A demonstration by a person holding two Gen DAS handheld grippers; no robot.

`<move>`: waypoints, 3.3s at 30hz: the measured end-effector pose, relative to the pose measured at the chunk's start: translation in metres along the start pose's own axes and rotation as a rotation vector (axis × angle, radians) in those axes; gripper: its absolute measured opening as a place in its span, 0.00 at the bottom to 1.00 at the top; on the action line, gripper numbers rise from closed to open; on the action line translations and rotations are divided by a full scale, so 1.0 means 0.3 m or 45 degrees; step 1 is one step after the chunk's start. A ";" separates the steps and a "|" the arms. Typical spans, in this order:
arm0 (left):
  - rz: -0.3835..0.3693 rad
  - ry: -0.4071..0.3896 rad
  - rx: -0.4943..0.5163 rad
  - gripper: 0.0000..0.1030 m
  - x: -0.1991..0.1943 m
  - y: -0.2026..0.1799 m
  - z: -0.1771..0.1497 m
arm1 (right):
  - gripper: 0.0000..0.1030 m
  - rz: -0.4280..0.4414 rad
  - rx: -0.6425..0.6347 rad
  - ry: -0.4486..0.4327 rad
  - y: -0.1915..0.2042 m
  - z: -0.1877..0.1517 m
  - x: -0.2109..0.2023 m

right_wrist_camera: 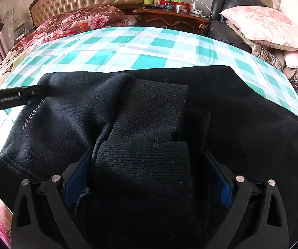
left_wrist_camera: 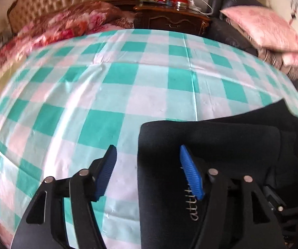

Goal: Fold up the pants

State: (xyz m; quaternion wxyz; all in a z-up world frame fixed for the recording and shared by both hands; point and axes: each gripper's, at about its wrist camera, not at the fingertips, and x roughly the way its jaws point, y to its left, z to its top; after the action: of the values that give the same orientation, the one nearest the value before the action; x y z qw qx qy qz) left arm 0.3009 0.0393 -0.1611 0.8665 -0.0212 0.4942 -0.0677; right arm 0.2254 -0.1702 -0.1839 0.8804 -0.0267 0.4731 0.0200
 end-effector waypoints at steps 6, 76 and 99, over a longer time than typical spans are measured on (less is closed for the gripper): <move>-0.050 -0.136 -0.087 0.57 -0.164 0.018 -0.149 | 0.93 0.004 0.002 -0.001 -0.006 0.001 0.003; -0.690 -0.108 -0.488 0.40 -0.201 0.120 -0.453 | 0.59 0.134 0.129 -0.053 -0.143 -0.102 -0.102; -0.748 -0.094 -0.606 0.44 -0.172 0.116 -0.455 | 0.65 0.063 0.097 -0.036 -0.130 -0.094 -0.101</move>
State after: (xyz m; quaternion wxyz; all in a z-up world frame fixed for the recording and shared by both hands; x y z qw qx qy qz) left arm 0.1612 0.0850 -0.1905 0.7982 -0.3650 0.4375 -0.1957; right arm 0.1876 -0.2114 -0.1731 0.8865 0.0190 0.4617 0.0241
